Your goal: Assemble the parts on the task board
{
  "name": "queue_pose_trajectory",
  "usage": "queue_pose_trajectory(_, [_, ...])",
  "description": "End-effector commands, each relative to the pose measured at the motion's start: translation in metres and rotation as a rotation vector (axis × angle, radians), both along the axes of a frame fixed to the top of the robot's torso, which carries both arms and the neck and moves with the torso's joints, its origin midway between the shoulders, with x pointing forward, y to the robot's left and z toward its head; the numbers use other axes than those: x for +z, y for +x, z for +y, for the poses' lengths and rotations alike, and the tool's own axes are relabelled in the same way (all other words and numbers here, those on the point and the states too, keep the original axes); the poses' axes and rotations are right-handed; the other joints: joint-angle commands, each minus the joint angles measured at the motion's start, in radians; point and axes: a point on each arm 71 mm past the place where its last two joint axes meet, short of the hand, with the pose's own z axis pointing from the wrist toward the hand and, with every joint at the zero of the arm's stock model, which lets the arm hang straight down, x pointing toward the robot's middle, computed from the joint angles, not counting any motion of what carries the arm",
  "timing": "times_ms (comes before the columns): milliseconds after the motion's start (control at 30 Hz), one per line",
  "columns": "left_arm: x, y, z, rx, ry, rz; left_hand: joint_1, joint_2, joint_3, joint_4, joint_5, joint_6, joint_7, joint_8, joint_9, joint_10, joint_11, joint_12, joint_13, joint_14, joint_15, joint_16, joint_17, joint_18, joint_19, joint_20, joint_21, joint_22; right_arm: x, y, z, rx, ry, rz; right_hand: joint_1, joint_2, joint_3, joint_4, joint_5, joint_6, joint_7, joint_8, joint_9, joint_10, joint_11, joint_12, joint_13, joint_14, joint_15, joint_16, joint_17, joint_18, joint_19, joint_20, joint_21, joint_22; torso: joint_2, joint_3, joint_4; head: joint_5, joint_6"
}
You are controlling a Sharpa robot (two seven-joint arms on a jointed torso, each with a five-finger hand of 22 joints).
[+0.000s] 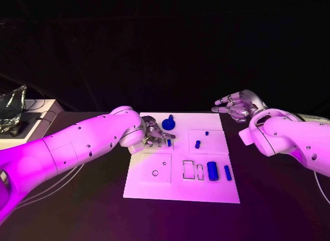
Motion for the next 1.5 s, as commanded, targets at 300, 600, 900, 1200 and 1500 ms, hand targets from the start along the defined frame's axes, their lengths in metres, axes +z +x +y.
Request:
queue_pose_trajectory(300, [-0.0028,0.0012,-0.0038,-0.025,0.033,0.033,0.01,-0.015,0.073,-0.005,0.002,0.008,0.0,-0.009,0.011,-0.003,-0.006,0.001,0.003,0.003,0.001,-0.001,0.002,-0.007,0.008,0.0,-0.01,0.019,0.0,-0.0001,0.0026,0.019,-0.013,0.004,-0.007,-0.006,-0.001,0.003,0.005,-0.01,0.001,-0.007,0.001,-0.008,0.0,-0.006,-0.003,-0.001,-0.004,-0.005,0.001,-0.005,0.066,-0.002,-0.003,0.187,0.002,-0.0039,0.0016,-0.002,-0.007])
queue_pose_trajectory(600, [-0.0038,0.0018,-0.0102,-0.035,0.029,0.033,0.019,-0.012,0.08,-0.007,0.002,0.007,0.001,-0.01,0.014,-0.005,-0.005,0.002,0.004,0.001,0.002,-0.001,0.002,-0.008,0.006,0.001,-0.013,0.022,-0.0002,0.0003,0.0037,0.021,-0.015,0.005,-0.007,-0.006,-0.001,0.003,0.005,-0.01,0.001,-0.007,0.001,-0.008,0.0,-0.006,-0.003,-0.001,-0.004,-0.005,0.001,-0.005,0.066,-0.002,-0.003,0.187,0.003,-0.0043,0.001,-0.003,-0.011])
queue_pose_trajectory(900, [-0.0038,0.002,-0.0102,-0.031,0.023,0.029,0.021,-0.009,0.082,-0.008,0.001,0.006,0.002,-0.009,0.017,-0.006,-0.004,0.003,0.004,0.0,0.002,-0.001,0.001,-0.008,0.006,0.002,-0.014,0.027,-0.0005,0.0009,0.0046,0.023,-0.017,0.008,-0.006,-0.005,0.002,0.004,0.004,-0.008,0.001,-0.011,0.003,-0.007,0.0,-0.007,-0.003,0.0,-0.003,-0.005,0.003,-0.005,0.066,-0.001,-0.003,0.187,0.003,-0.0038,0.0031,-0.003,-0.015])
queue_pose_trajectory(1200, [-0.0042,0.0024,-0.0091,-0.032,0.025,0.032,0.057,0.008,0.155,-0.05,-0.001,0.002,0.001,-0.008,0.021,-0.009,-0.004,0.005,0.003,-0.001,0.001,0.002,0.003,-0.008,0.004,0.002,-0.019,0.034,-0.0011,0.0015,0.0058,0.027,-0.019,0.013,-0.006,-0.005,0.002,0.004,0.004,-0.008,0.001,-0.011,0.003,-0.007,0.0,-0.007,-0.003,0.0,-0.003,-0.005,0.003,-0.005,0.066,-0.001,-0.003,0.187,0.004,-0.0038,0.0013,-0.001,-0.015])
queue_pose_trajectory(1500, [-0.0041,0.0019,-0.0118,-0.042,0.017,0.034,0.074,0.024,0.254,-0.136,-0.002,-0.004,0.0,-0.021,0.009,-0.016,-0.006,0.001,-0.001,-0.008,0.001,-0.003,-0.002,-0.009,-0.004,0.002,-0.031,0.039,-0.0018,0.0017,0.007,0.031,-0.021,0.019,-0.005,-0.004,0.003,0.003,0.005,-0.007,0.001,-0.013,0.004,-0.007,0.0,-0.005,-0.003,0.0,-0.004,-0.005,0.004,-0.005,0.066,-0.001,-0.003,0.187,0.005,-0.0045,0.0017,-0.002,-0.018])
